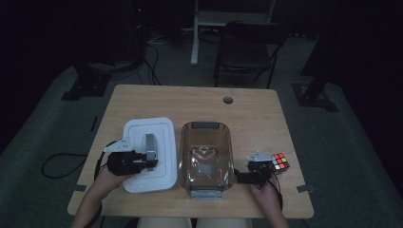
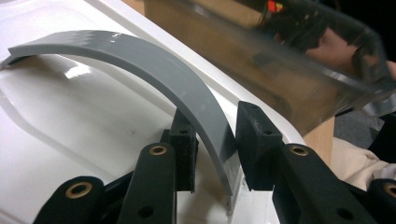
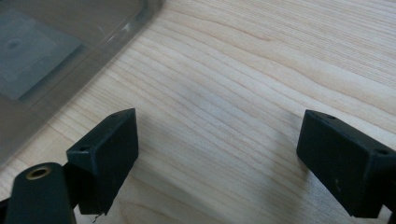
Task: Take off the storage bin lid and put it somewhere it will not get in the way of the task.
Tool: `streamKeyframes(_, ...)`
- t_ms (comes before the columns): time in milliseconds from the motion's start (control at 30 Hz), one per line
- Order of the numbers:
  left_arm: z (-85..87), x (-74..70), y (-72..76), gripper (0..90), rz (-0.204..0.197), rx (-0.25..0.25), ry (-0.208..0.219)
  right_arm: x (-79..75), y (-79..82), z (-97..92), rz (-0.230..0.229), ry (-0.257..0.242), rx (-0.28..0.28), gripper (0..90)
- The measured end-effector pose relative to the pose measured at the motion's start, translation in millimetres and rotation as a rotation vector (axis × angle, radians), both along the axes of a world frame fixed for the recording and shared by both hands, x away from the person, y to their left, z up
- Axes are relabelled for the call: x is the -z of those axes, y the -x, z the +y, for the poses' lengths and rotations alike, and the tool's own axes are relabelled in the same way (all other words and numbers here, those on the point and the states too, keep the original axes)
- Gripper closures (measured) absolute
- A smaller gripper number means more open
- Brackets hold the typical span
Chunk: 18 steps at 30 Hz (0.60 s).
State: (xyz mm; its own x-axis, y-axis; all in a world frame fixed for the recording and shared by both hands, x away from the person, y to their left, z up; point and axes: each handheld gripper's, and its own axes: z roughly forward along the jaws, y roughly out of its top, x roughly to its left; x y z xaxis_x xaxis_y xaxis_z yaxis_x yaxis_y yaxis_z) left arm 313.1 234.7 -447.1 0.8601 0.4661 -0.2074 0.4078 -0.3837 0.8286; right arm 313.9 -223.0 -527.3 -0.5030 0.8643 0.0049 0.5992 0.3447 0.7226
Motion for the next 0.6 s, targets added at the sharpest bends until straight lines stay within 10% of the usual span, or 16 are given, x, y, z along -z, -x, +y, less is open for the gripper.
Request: streamKeyframes(600,-17.9,52.1,-17.9,70.2,0.102,0.015,-0.055,0.0,0.0,0.0,0.000,0.000,0.000,12.6)
